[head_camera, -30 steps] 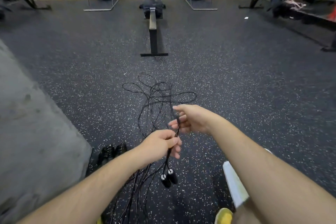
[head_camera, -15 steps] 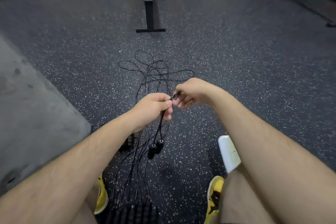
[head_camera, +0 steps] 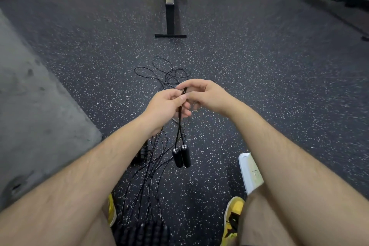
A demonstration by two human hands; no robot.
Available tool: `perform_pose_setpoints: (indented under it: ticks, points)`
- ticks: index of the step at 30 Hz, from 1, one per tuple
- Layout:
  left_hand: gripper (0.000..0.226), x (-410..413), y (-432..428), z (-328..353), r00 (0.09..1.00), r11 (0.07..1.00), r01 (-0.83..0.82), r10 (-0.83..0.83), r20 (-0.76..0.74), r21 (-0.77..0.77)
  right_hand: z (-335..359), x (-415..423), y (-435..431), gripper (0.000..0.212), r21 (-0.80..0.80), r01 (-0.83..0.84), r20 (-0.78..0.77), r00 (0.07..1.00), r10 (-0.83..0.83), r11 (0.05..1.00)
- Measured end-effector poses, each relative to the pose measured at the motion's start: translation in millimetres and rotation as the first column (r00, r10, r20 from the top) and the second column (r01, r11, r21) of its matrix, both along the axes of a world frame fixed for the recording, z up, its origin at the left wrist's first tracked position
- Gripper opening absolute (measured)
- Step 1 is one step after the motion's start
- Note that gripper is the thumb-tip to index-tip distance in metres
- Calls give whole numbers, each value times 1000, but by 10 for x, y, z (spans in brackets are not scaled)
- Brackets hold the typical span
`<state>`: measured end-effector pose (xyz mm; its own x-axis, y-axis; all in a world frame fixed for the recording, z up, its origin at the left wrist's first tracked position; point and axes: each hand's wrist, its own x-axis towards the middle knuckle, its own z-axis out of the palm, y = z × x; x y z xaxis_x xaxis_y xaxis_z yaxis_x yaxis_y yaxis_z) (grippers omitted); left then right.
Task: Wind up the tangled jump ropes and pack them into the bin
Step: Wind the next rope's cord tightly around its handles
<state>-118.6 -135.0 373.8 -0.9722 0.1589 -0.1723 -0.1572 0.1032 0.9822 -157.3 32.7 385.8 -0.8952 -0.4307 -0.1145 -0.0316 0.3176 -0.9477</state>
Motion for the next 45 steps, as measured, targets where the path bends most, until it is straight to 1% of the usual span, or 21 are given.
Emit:
perform_pose_setpoints:
  ticks: [3, 4, 7, 8, 12, 14, 15, 17, 18, 19, 22, 24, 26, 29, 31, 33, 35, 38, 41, 43, 45]
  points:
    - [18, -15, -13, 12, 1000, 999, 25, -25, -8, 28, 51, 17, 12, 16, -48, 74, -102, 992, -78, 996]
    - [18, -22, -25, -10, 998, 998, 59, -60, -17, -17, 71, 12, 32, 13, -57, 111, -142, 983, -118, 992]
    - [14, -24, -55, -90, 982, 948, 152, -177, -66, -280, 122, -16, 72, 11, -123, 206, -206, 952, -228, 971]
    - [16, -21, -45, -95, 981, 943, 141, -173, -84, -302, 134, -15, 67, 12, -161, 225, -203, 945, -255, 961]
    - [21, -58, -11, 0, 975, 983, -3, -39, -221, -185, 147, -13, 3, 28, -260, 347, -97, 919, -382, 901]
    - [21, -100, -20, 43, 967, 991, -35, 2, -254, -127, 155, -6, 0, 30, -222, 404, -5, 910, -415, 888]
    - [21, -120, -28, 56, 967, 994, -50, 23, -255, -101, 147, 4, 10, 29, -125, 374, 0, 926, -377, 919]
    - [21, -132, -27, 69, 965, 995, -70, 51, -258, -64, 79, 45, 21, 26, 148, 154, 4, 988, -156, 977]
    - [22, -132, -17, 72, 963, 996, -70, 53, -265, -54, 16, 65, 14, 25, 231, 21, 34, 999, -30, 973]
    - [22, -136, -7, 75, 962, 996, -68, 52, -268, -50, -46, 77, -4, 24, 256, -65, 56, 997, 52, 965]
    - [23, -162, -23, 99, 965, 997, -71, 66, -254, -12, -119, 98, -75, 21, 292, -60, -11, 998, 66, 955]
    - [21, -196, -55, 92, 959, 993, -106, 89, -270, -51, -84, 94, -80, 20, 321, -19, -62, 997, 41, 947]
    - [19, -189, -94, 60, 963, 988, -106, 75, -257, -109, -54, 95, -78, 19, 289, 12, -106, 994, 20, 957]
    - [31, -126, -102, 0, 984, 984, 36, -65, -164, -173, 6, 80, -61, 13, 149, 96, -176, 982, -69, 984]
    - [36, -112, -125, -41, 984, 975, 108, -133, -120, -192, 55, 58, -29, 19, 109, 166, -208, 968, -141, 980]
    - [32, -134, -164, -103, 979, 961, 142, -172, -110, -237, 79, 26, -2, 25, 61, 218, -203, 958, -202, 974]
    - [24, -152, -194, -174, 971, 926, 174, -218, -97, -336, 89, -10, 6, 27, -28, 257, -168, 951, -258, 966]
    - [17, -143, -175, -219, 972, 911, 147, -206, -116, -384, 113, -44, -14, 30, -98, 280, -126, 948, -291, 955]
    - [17, -140, -127, -111, 962, 911, 63, -163, -218, -407, 136, -66, -31, 34, -176, 272, -75, 955, -289, 946]
    - [17, -153, -109, -41, 955, 936, 10, -113, -273, -351, 125, -74, -39, 31, -118, 236, -76, 967, -245, 965]
    - [16, -166, -108, 35, 953, 964, -29, -53, -298, -264, 78, -77, -29, 27, 5, 106, -43, 993, -105, 994]
